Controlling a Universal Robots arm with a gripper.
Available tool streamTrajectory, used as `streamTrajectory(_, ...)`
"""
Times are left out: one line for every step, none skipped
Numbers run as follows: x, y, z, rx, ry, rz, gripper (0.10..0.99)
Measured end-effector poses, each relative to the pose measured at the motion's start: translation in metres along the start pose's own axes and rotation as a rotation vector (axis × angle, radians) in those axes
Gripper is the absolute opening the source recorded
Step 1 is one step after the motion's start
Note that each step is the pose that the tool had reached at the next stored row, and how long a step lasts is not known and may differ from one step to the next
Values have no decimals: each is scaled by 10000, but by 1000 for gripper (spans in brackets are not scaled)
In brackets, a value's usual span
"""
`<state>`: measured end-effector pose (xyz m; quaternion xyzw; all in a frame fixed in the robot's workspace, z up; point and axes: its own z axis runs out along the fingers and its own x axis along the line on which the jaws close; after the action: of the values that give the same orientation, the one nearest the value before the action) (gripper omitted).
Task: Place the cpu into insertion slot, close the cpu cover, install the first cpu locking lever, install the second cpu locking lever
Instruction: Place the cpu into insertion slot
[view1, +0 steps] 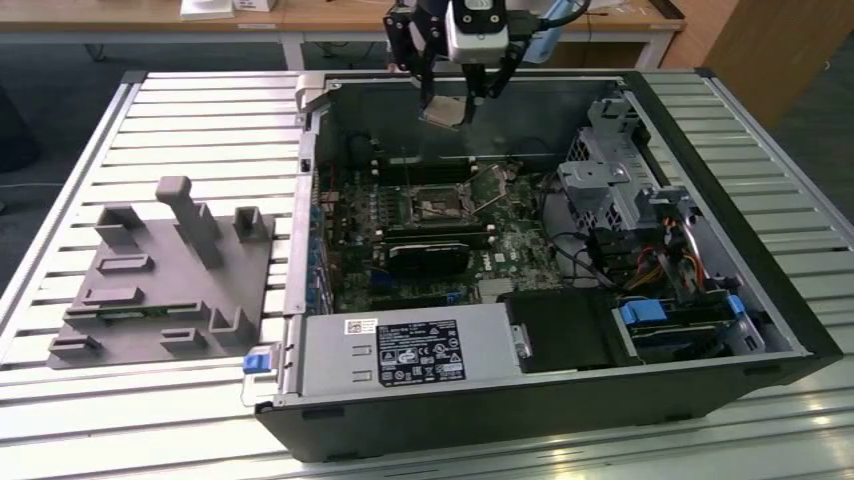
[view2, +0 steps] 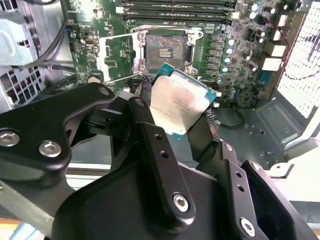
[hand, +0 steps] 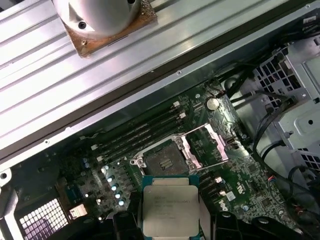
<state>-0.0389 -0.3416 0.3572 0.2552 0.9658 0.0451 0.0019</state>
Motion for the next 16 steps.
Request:
streamTrajectory(0, 0, 1, -2, -9, 97, 537)
streamTrajectory(0, 0, 3, -4, -17, 195, 537)
streamTrajectory(0, 0, 4, -5, -26, 295, 537)
streamTrajectory(0, 0, 6, -7, -35, 392, 537)
streamTrajectory(0, 0, 7, -9, -44, 493, 537)
streamTrajectory(0, 0, 9, -11, -53, 593, 537)
streamTrajectory(0, -1, 10, -13, -61, 691, 537)
streamTrajectory(0, -1, 12, -15, -70, 789, 537)
streamTrajectory(0, -1, 13, -17, -79, 894, 537)
streamTrajectory(0, -1, 15, -19, -88, 993, 537)
streamTrajectory(0, -1, 16, -21, -97, 1091, 537)
streamTrajectory(0, -1, 18, -23, -106, 1192, 537)
streamTrajectory(0, -1, 19, -26, -114, 1293, 537)
streamTrajectory(0, -1, 21, -27, -124, 1394, 537)
streamTrajectory(0, -1, 22, -29, -132, 1496, 537)
streamTrajectory(1, -1, 24, -31, -142, 1606, 537)
